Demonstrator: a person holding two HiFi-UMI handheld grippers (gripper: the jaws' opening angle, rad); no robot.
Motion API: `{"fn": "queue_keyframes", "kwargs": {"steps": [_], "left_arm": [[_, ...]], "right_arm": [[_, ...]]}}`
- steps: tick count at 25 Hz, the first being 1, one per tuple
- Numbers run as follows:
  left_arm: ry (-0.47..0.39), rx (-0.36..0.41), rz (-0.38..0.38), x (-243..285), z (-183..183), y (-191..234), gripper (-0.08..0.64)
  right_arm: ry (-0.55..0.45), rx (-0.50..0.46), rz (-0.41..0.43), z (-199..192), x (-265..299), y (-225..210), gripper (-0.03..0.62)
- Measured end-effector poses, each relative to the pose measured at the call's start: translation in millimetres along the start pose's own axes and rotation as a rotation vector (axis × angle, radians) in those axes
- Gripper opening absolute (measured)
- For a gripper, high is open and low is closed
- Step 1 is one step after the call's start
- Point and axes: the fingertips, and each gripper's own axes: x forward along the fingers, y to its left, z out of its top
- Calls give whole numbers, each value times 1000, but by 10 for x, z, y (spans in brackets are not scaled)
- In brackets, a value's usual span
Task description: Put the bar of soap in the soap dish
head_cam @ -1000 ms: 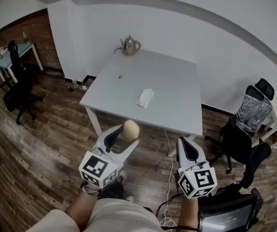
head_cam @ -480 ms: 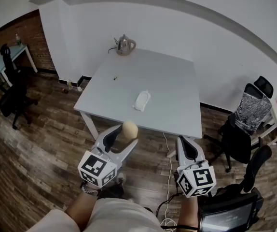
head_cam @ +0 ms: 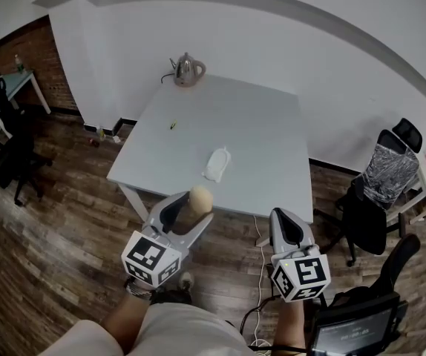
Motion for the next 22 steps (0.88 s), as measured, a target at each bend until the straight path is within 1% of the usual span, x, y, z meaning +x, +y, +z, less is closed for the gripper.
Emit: {"fn": "queue_keyframes", "kwargs": {"steps": [9,22], "left_arm": [[-1,-2,-12,255,41,434,272],[11,7,-26,585,85,876,272]], "right_arm": [[11,-24,-40,78,443,-109,2],[23,-34,-51,115,991,-191,2]]}}
